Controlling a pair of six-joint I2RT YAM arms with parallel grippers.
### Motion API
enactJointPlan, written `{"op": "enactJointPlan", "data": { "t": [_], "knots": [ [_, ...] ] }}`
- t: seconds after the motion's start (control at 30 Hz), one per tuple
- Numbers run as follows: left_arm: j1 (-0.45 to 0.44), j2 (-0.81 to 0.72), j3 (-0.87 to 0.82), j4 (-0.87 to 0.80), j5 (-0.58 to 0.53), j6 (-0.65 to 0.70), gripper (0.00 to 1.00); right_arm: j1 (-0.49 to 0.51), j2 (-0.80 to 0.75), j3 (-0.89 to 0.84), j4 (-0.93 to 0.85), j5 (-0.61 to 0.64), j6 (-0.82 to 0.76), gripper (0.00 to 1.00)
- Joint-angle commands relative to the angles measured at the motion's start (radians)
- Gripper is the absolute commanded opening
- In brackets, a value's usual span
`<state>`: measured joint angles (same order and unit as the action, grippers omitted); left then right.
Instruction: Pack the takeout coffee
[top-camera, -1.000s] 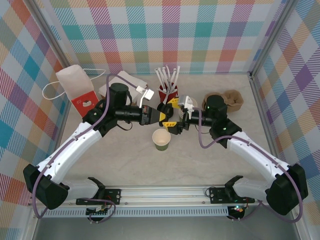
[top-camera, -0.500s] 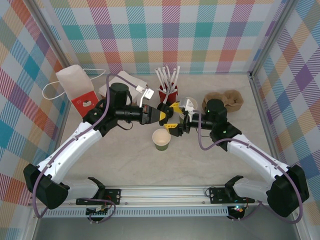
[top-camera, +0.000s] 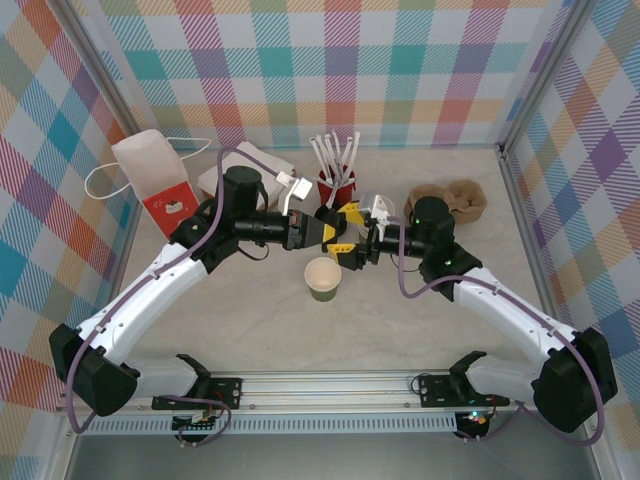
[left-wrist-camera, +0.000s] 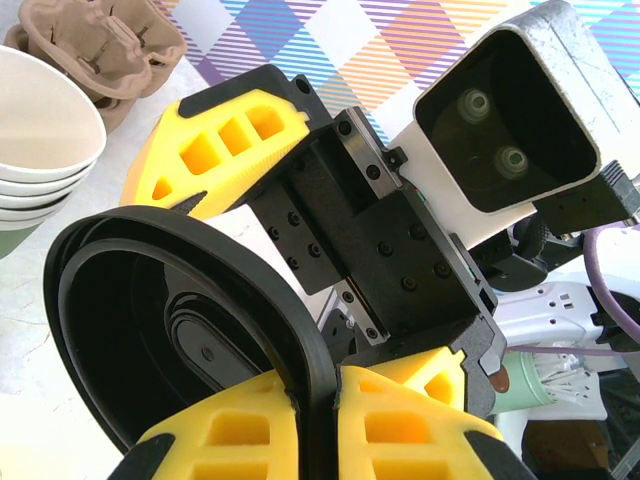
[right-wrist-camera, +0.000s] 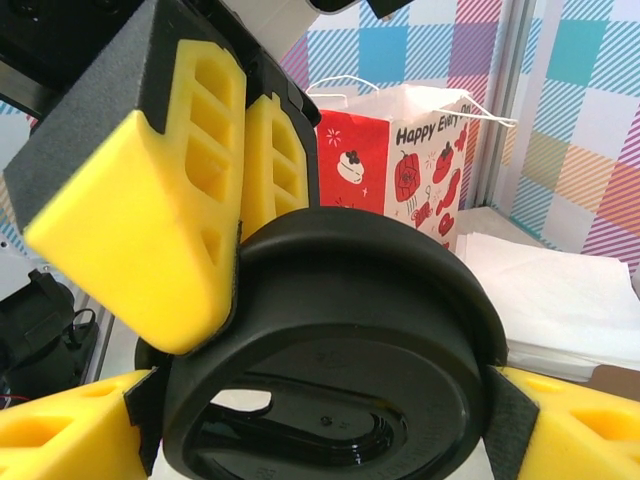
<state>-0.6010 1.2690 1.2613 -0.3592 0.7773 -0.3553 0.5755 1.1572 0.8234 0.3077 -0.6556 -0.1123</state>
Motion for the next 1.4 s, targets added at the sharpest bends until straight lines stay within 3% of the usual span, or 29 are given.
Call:
{"op": "enactJointPlan", "data": {
  "t": [0.0,0.17,0.3,0.63,0.8,0.97,1.13,1.37],
  "knots": [
    [-0.012,0.003,0.030,0.049,0.010,-0.015,0.00,0.002,0.009,0.034,0.048,-0.052,0.006,0.80],
    [-0.012,0.000,0.030,0.048,0.004,-0.019,0.00,0.001,0.007,0.036,0.007,-0.052,0.006,0.70],
    [-0.013,-0.002,0.025,0.036,-0.009,-0.019,0.06,0.001,-0.020,0.035,-0.058,-0.018,0.000,0.70],
    [-0.013,-0.039,-0.002,-0.063,-0.130,0.021,0.48,0.001,-0.078,0.086,-0.391,0.113,-0.068,0.70],
    [-0.013,-0.140,-0.055,-0.137,-0.311,0.031,0.59,0.004,-0.085,0.164,-0.670,0.247,-0.060,0.69],
    [-0.013,-0.282,-0.149,-0.225,-0.611,0.027,0.62,0.022,-0.011,0.313,-0.994,0.395,0.005,0.69],
    [-0.012,-0.424,-0.285,-0.282,-0.851,-0.052,0.63,0.082,0.096,0.452,-1.191,0.490,0.096,0.69],
    [-0.012,-0.557,-0.441,-0.390,-0.980,-0.156,0.64,0.239,0.353,0.733,-1.479,0.708,0.146,0.69]
  ]
}}
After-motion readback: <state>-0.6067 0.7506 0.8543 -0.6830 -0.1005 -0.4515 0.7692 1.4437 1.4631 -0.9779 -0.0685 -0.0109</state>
